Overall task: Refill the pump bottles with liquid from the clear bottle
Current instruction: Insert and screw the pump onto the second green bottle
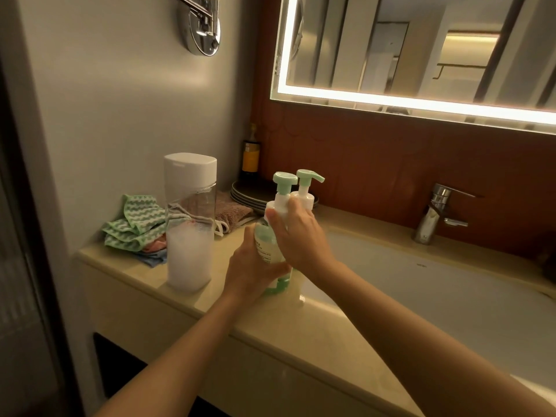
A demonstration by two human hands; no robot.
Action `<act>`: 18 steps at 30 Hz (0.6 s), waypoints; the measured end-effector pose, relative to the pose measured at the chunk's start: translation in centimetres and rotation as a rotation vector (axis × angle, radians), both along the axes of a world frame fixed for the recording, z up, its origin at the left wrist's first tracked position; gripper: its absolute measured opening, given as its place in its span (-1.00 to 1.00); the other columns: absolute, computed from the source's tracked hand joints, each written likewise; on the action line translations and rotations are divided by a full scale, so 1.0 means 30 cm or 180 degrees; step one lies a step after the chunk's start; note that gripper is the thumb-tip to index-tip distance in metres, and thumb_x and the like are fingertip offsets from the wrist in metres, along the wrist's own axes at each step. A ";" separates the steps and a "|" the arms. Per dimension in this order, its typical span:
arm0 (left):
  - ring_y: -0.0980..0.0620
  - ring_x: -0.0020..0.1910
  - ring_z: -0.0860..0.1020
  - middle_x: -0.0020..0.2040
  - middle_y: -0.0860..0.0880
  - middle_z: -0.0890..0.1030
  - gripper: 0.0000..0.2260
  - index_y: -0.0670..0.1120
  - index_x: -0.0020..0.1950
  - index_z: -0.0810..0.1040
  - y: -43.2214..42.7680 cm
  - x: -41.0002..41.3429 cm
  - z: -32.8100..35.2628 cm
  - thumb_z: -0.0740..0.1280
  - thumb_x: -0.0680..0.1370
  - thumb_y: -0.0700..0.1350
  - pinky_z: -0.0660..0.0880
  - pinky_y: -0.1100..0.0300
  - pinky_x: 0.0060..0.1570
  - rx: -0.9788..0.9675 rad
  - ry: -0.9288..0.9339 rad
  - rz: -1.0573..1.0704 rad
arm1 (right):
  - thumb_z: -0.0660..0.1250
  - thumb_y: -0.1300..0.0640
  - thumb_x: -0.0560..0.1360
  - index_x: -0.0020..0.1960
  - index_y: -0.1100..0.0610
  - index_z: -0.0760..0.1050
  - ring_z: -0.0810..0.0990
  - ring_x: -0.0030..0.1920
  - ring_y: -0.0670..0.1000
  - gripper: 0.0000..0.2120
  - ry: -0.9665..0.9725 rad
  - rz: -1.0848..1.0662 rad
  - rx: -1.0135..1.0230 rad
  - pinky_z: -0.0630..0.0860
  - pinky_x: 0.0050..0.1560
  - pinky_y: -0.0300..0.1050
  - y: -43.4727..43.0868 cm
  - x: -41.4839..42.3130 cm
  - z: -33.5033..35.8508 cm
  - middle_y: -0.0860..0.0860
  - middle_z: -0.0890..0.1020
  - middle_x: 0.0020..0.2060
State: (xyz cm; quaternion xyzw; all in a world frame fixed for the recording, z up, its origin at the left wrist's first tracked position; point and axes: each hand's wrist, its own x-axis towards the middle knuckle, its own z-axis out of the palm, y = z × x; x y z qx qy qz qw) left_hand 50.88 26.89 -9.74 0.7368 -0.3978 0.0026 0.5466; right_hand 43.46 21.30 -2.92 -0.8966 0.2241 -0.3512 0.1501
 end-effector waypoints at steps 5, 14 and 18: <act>-0.04 0.19 0.48 0.25 -0.04 0.48 -0.22 -0.06 0.38 0.17 0.001 -0.004 0.002 0.53 0.30 0.00 0.38 0.24 0.05 0.0053 -0.0003 0.0008 | 0.25 -0.20 0.46 0.15 0.20 0.41 0.51 0.01 0.04 -0.50 -0.0294 -0.0327 -0.0188 0.38 -0.13 -0.17 -0.011 -0.009 0.008 0.10 0.56 0.05; -0.06 0.17 0.49 0.23 -0.07 0.50 -0.22 -0.08 0.37 0.17 0.005 -0.007 0.007 0.53 0.30 -0.01 0.45 0.15 0.08 0.0057 -0.0029 -0.0001 | 0.24 -0.12 0.50 0.35 0.14 0.27 0.46 0.14 0.01 -0.48 -0.0337 0.0228 0.0318 0.48 0.08 -0.05 -0.033 -0.004 -0.005 0.07 0.47 0.23; -0.03 0.14 0.50 0.21 -0.06 0.50 -0.24 -0.09 0.35 0.20 0.003 -0.006 0.002 0.53 0.29 -0.01 0.39 0.26 -0.01 0.0036 -0.0043 0.0044 | 0.32 0.05 0.49 0.19 0.18 0.43 0.47 0.02 -0.03 -0.67 -0.0463 0.0440 0.0500 0.44 0.00 -0.15 -0.028 -0.001 0.008 0.08 0.55 0.10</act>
